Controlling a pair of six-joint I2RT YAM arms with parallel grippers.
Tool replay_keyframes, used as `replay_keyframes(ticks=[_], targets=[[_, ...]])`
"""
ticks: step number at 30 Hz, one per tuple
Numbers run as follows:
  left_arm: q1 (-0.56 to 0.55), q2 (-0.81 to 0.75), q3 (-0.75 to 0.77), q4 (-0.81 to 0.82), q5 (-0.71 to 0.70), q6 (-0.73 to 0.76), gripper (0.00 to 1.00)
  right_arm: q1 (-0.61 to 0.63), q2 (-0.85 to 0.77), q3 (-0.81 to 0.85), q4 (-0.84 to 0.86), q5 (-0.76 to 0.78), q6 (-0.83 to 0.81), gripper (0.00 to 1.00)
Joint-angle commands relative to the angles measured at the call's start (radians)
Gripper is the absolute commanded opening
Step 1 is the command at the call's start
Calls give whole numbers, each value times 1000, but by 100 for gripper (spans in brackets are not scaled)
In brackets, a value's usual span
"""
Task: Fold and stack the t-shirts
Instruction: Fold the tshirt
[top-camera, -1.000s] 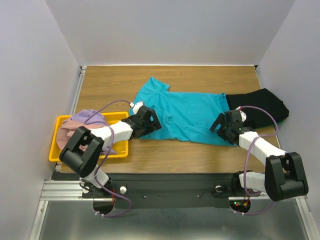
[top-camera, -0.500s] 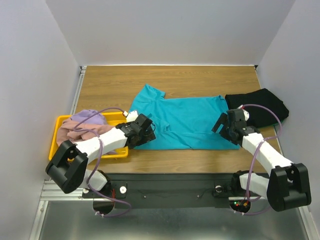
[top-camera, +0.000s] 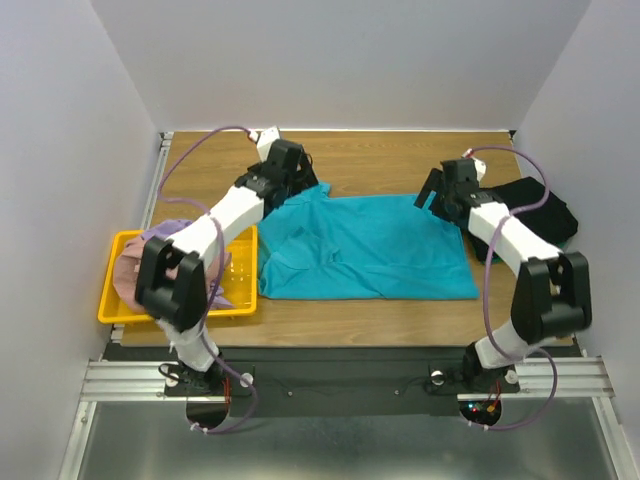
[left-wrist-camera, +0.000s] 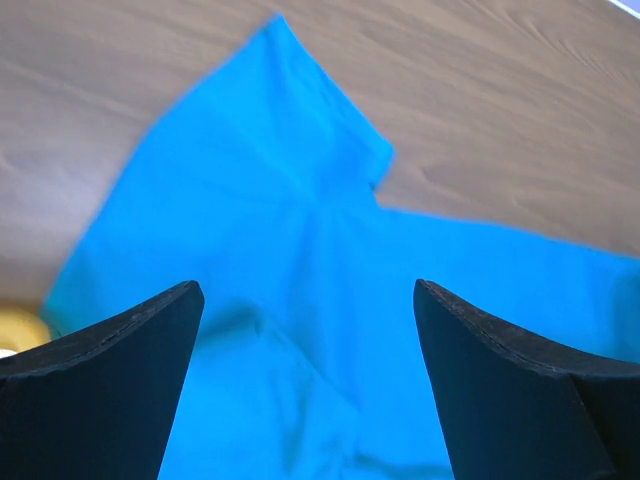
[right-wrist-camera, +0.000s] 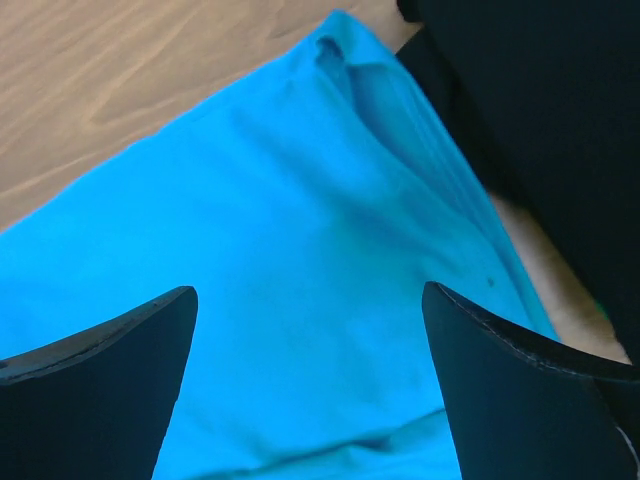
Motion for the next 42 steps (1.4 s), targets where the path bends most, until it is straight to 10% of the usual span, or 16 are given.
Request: replay_keyframes(ticks=[1, 14, 23, 32, 35, 37, 42], targets=[[64, 177, 227, -30, 7, 116, 98, 3, 156, 166, 44, 86, -48, 100], [175, 781, 896, -151, 77, 254, 77, -6, 548, 522, 52, 132, -108, 100], [181, 847, 873, -144, 122, 285, 66, -26, 608, 579, 52, 129, -146, 100], [182, 869, 829, -170, 155, 291, 26, -37, 626, 554, 50, 140, -148, 96], [181, 866, 832, -170, 168, 306, 0, -35, 638, 565, 49, 155, -151, 74], [181, 847, 826, -165, 170, 311, 0, -38, 634, 556, 52, 173, -143, 45], [176, 759, 748, -119, 172, 322, 0, -37, 612, 531, 50, 201, -148, 14]])
